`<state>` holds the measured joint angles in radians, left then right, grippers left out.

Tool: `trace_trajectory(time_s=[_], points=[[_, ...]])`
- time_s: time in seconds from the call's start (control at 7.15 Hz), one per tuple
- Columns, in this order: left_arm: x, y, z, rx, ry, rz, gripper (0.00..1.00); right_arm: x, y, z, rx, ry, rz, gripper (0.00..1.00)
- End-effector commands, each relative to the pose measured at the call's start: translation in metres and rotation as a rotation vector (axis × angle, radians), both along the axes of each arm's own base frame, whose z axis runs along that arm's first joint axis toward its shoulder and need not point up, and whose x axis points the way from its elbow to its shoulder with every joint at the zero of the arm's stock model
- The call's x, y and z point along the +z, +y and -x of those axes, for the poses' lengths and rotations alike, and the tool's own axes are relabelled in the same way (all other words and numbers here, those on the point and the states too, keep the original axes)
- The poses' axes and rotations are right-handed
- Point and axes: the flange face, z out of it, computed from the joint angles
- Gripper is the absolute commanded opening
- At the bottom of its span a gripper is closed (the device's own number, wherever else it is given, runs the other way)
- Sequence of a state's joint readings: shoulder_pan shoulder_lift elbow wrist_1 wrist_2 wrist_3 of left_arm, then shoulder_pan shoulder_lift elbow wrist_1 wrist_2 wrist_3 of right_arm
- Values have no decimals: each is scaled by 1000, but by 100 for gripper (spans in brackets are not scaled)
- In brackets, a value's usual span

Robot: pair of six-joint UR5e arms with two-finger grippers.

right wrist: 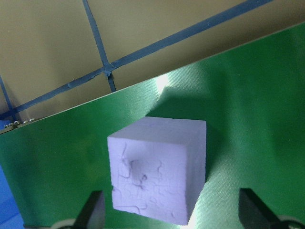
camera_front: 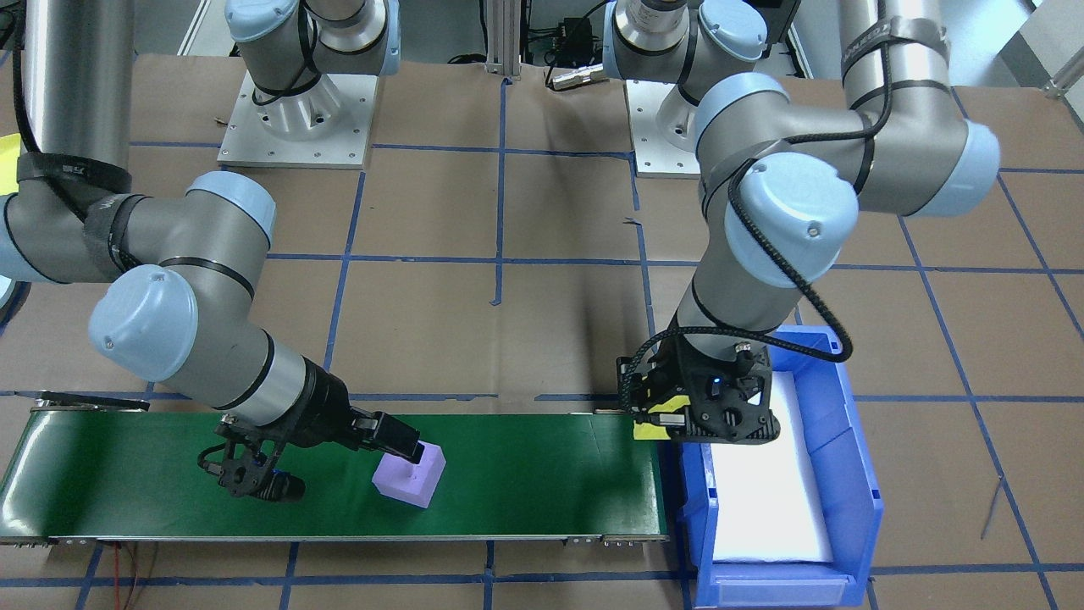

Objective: Move block left to right into plate

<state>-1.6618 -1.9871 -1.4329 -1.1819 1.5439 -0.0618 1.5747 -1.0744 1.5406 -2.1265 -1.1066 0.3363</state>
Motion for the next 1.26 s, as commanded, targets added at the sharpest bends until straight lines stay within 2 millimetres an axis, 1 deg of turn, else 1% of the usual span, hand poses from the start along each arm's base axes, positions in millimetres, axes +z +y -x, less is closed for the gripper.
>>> trace_trajectory(time_s=[0.0, 0.14, 0.28, 0.42, 0.56, 0.7, 0.84, 0.98, 1.12], points=[[-36, -18, 14, -3, 6, 37, 39, -6, -16, -1, 0, -1, 23, 100], [-39, -18, 14, -3, 7, 33, 40, -9, -18, 1, 1, 1, 25, 100], [-41, -19, 14, -3, 7, 31, 40, -23, -21, 1, 7, 23, 39, 99], [-45, -18, 19, -10, 24, 22, 40, -41, -22, 8, 33, 84, 42, 91], [-56, -20, 23, -17, 41, 6, 40, -38, -23, 16, 128, 181, 93, 59], [-67, -24, 24, -20, 41, 10, 40, -20, -25, 20, 242, 228, 167, 40], [-73, -27, 24, -17, 44, 15, 42, 3, -23, 38, 353, 337, 227, 37], [-74, -27, 26, -19, 44, 15, 42, 35, -12, 69, 459, 415, 272, 37], [-77, -26, 26, -20, 41, 9, 43, 49, 10, 126, 588, 488, 218, 36]])
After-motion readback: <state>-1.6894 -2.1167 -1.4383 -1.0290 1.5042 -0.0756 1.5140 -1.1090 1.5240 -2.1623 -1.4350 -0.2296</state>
